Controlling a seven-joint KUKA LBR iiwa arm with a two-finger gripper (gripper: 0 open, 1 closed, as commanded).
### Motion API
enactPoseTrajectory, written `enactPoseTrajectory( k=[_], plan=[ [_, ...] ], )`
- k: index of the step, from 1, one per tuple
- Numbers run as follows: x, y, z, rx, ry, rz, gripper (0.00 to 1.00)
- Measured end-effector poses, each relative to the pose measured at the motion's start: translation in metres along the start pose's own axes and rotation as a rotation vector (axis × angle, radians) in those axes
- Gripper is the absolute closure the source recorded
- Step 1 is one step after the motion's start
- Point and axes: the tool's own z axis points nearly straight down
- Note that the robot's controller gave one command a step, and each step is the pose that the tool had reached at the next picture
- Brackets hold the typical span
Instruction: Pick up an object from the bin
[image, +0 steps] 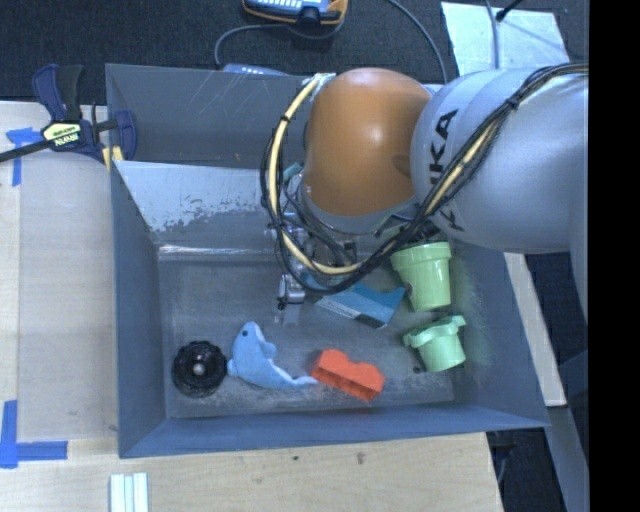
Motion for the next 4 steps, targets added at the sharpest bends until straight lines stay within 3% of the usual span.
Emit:
enactPoseTrajectory(
  k=[1,2,3,4],
  plan=[
    [-0.001,-0.001,-0.005,-0.002,-0.008,0.003,0.00],
    [-0.004,-0.030,0.035,-0.002,-0.007,-0.036,0.00],
    [0.015,-0.051,0.067,-0.002,-0.009,-0.040,0.00],
    [0.005,-0.071,0.083,-0.001,-0.008,-0.142,0.00]
  ],
)
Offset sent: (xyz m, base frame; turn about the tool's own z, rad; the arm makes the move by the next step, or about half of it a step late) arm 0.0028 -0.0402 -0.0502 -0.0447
